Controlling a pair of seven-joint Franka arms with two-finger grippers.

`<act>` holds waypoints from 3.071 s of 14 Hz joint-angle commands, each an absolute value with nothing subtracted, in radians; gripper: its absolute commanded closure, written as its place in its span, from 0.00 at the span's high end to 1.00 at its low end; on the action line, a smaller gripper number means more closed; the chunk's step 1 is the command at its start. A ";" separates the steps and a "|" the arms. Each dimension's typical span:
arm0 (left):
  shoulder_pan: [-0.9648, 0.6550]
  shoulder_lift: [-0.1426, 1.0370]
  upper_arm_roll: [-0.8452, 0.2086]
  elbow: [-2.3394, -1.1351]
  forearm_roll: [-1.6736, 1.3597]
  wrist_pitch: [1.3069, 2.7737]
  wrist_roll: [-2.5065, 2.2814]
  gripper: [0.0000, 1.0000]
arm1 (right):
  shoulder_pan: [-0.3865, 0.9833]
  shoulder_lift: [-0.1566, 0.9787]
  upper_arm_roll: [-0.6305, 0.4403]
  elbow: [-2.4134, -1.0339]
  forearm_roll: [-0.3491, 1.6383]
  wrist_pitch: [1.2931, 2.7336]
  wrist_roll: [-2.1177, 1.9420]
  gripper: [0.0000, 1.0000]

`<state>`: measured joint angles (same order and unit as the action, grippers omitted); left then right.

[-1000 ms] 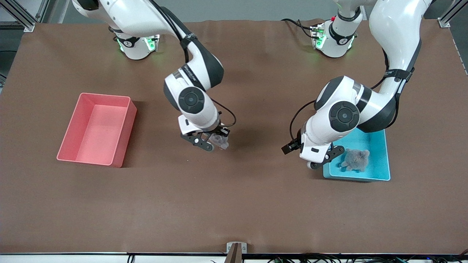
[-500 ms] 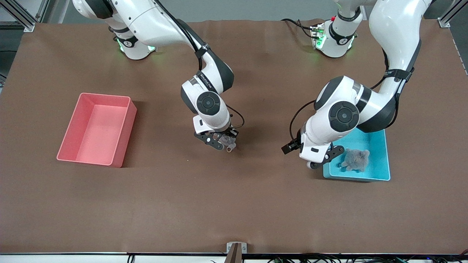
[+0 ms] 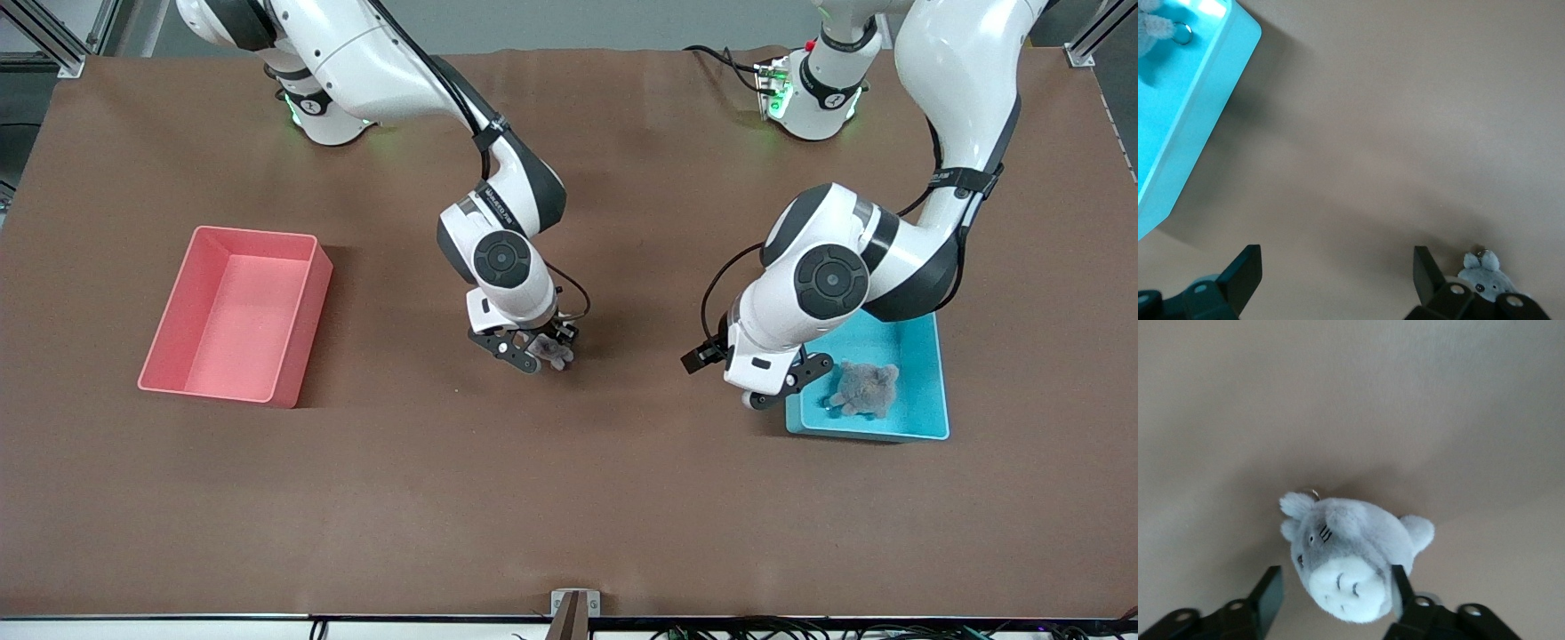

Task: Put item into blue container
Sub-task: 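Set the plush on the table and open the right gripper, then withdraw the right gripper while the left gripper moves toward the plush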

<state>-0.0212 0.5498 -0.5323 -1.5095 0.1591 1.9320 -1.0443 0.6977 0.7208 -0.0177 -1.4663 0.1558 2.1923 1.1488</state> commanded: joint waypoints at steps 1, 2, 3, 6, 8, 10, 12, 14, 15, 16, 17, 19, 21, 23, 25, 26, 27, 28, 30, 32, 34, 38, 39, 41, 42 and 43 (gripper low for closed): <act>-0.025 0.552 -0.532 -1.513 0.164 1.937 -1.084 1.00 | 0.628 0.672 -0.011 -1.471 0.159 2.122 1.048 1.00; -0.026 0.554 -0.532 -1.513 0.163 1.939 -1.086 1.00 | 0.594 0.646 -0.012 -1.456 0.163 2.065 0.988 1.00; -0.031 0.555 -0.532 -1.513 0.161 1.942 -1.086 1.00 | 0.559 0.617 -0.012 -1.454 0.161 2.019 0.935 1.00; -0.055 0.574 -0.532 -1.511 0.163 1.992 -1.115 1.00 | 0.439 0.539 -0.012 -1.456 0.155 1.870 0.725 1.00; -0.060 0.592 -0.532 -1.511 0.164 2.055 -1.124 1.00 | 0.368 0.499 -0.014 -1.460 0.131 1.804 0.617 1.00; -0.077 0.601 -0.528 -1.511 0.172 2.104 -1.118 1.00 | 0.306 0.457 -0.014 -1.465 0.072 1.735 0.476 1.00; -0.078 0.614 -0.529 -1.511 0.233 2.111 -1.120 1.00 | 0.255 0.408 -0.020 -1.480 0.064 1.694 0.337 1.00; -0.086 0.626 -0.529 -1.511 0.268 2.111 -1.120 1.00 | 0.253 0.358 -0.082 -1.506 0.064 1.674 0.249 1.00; -0.097 0.629 -0.528 -1.509 0.281 2.112 -1.120 1.00 | 0.255 0.344 -0.116 -1.506 0.064 1.648 0.192 1.00; -0.101 0.637 -0.528 -1.505 0.297 2.112 -1.118 1.00 | 0.255 0.327 -0.161 -1.506 0.064 1.622 0.142 1.00; -0.101 0.647 -0.528 -1.493 0.314 2.112 -1.118 1.00 | 0.256 0.310 -0.191 -1.511 0.063 1.602 0.118 1.00; -0.113 0.667 -0.528 -1.476 0.328 2.121 -1.118 1.00 | 0.255 0.269 -0.233 -1.525 0.032 1.576 0.068 1.00; -0.117 0.673 -0.529 -1.476 0.328 2.157 -1.123 1.00 | 0.241 0.233 -0.247 -1.542 -0.008 1.572 0.014 1.00; -0.121 0.681 -0.528 -1.474 0.328 2.172 -1.123 1.00 | 0.203 0.219 -0.255 -1.543 -0.011 1.572 -0.060 1.00; -0.123 0.684 -0.528 -1.474 0.327 2.201 -1.124 1.00 | 0.166 0.207 -0.255 -1.542 -0.012 1.575 -0.106 1.00; -0.123 0.689 -0.529 -1.474 0.325 2.210 -1.124 1.00 | 0.155 0.207 -0.264 -1.533 -0.014 1.577 -0.127 1.00; -0.123 0.693 -0.529 -1.474 0.325 2.212 -1.124 1.00 | 0.155 0.204 -0.284 -1.531 -0.014 1.580 -0.155 1.00; -0.123 0.696 -0.529 -1.474 0.325 2.214 -1.124 0.99 | 0.153 0.195 -0.300 -1.531 -0.014 1.582 -0.179 1.00; -0.124 0.706 -0.529 -1.474 0.324 2.233 -1.126 0.98 | 0.147 0.190 -0.317 -1.529 -0.012 1.582 -0.218 1.00; -0.138 0.710 -0.528 -1.474 0.321 2.241 -1.146 0.97 | 0.146 0.183 -0.314 -1.529 -0.011 1.582 -0.218 1.00; -0.150 0.712 -0.528 -1.474 0.321 2.241 -1.175 0.95 | 0.138 0.179 -0.305 -1.529 -0.009 1.582 -0.207 1.00; -0.175 0.713 -0.528 -1.474 0.321 2.241 -1.227 0.91 | 0.063 0.169 -0.199 -1.532 -0.002 1.577 -0.158 1.00; -0.184 0.724 -0.528 -1.473 0.322 2.241 -1.233 0.90 | 0.025 0.166 -0.139 -1.534 -0.002 1.574 -0.125 1.00; -0.215 0.744 -0.526 -1.453 0.327 2.243 -1.270 0.87 | 0.015 0.158 -0.114 -1.539 -0.006 1.574 -0.100 1.00; -0.230 0.752 -0.516 -1.442 0.327 2.243 -1.291 0.87 | 0.017 0.156 -0.114 -1.540 -0.006 1.574 -0.100 1.00; -0.256 0.764 -0.503 -1.428 0.325 2.243 -1.314 0.86 | 0.008 0.155 -0.107 -1.540 -0.006 1.574 -0.100 1.00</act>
